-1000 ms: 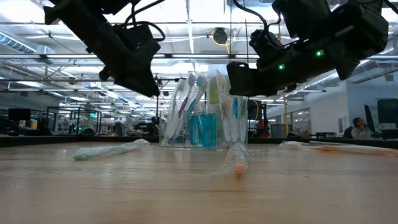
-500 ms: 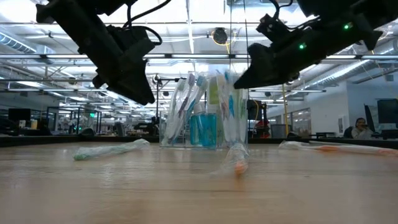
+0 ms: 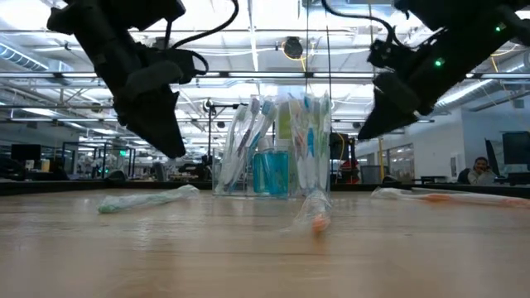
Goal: Pick & Place toothbrushing station
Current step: Put the green toothbrush into the transparent organizer
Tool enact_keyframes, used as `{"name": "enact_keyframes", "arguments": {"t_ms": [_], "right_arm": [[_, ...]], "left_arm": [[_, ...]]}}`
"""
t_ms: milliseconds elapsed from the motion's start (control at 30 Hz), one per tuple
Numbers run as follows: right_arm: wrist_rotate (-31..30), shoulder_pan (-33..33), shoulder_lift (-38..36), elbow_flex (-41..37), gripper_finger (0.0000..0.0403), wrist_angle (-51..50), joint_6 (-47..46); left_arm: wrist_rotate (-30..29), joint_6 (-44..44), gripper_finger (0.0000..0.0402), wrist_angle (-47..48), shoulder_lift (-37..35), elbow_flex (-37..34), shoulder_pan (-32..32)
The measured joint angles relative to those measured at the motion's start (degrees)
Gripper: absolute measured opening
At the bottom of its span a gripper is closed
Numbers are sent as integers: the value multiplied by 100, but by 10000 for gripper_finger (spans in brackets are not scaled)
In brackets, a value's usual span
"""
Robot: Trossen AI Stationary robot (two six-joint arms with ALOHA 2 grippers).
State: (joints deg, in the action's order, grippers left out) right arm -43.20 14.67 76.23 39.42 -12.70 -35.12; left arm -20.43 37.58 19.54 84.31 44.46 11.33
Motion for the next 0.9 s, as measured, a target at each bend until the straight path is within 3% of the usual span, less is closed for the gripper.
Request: {"name": "enact_keyframes", "arguments": {"t_ms": [233,400,533,733,800,900], "right_arm": [[4,-39,8,0,172,-1014,-814],[0,-34,-1,-176,171,-1043,-1277],[2,-34,-2,-411,171,-828,-1597],[9,-34,-3,-690,171,-376,-1645],[0,-34,-3,-759,171,-193,-1506],[-4,-36,-3,-849,171,29,-1352]], "left_arm": [[378,1417,217,27,587,-25,-43],[459,1414,198,-81,1043,-12,-44],[452,1393,155,-10,1176,-1,-76],[275,1240,46,16,884,-17,-19],[-22,1223,15,28,549,-19,56],[-765,1201,19,-10,-27,-8,187]]}}
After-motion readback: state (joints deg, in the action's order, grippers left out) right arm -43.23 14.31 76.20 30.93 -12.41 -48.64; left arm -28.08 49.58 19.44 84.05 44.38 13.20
